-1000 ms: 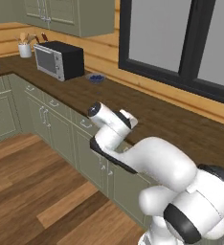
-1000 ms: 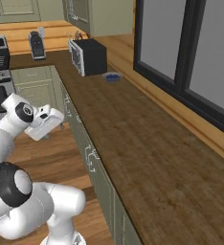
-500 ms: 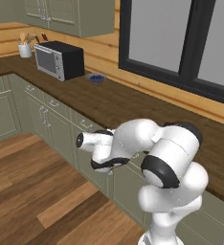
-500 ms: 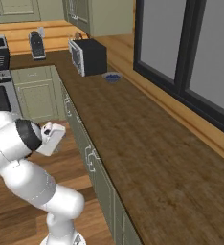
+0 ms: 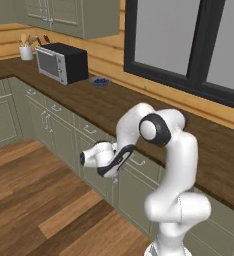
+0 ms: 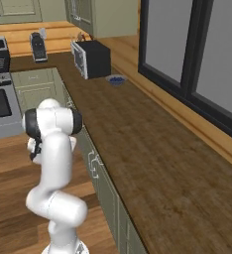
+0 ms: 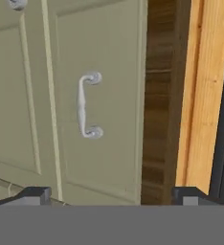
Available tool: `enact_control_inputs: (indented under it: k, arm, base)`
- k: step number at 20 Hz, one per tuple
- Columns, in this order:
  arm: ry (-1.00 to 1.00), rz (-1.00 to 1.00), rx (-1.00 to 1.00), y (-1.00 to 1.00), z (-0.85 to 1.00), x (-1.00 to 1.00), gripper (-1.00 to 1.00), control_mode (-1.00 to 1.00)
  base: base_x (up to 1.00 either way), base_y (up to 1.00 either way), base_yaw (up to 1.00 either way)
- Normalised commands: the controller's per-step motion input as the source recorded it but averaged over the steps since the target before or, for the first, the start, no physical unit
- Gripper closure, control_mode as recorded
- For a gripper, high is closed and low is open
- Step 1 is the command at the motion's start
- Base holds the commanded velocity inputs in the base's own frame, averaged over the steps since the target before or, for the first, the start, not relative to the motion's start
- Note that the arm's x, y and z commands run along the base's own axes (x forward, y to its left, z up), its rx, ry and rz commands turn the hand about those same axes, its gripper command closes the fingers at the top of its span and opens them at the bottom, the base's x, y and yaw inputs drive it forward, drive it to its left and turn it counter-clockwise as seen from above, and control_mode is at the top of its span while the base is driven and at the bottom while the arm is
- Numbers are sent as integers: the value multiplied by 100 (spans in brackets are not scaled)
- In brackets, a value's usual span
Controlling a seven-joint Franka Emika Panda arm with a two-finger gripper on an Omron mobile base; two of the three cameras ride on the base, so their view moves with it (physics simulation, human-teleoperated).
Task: Take a straw from the drawer in front and place it inside the glass cup on the dining counter.
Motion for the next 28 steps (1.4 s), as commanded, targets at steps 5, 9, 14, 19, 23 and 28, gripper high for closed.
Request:
enact_control_inputs:
  k: [5, 9, 14, 19, 23, 28]
  arm:
    - [9, -4, -9, -23, -65, 73, -100, -100]
    - [7, -2, -7, -25, -56, 75, -100, -100]
    - [6, 0, -1, -38, -46, 65, -100, -100]
    - [2, 0, 0, -53, -33, 31, -100, -100]
    - [-1, 0, 0, -49, -12, 3, -100, -100]
    - [-13, 0, 0, -44, -1, -27, -100, -100]
  base:
    - [0, 0, 0]
    - [0, 0, 0]
    - [0, 0, 0]
    - [0, 0, 0]
    - [0, 0, 0]
    - [0, 0, 0]
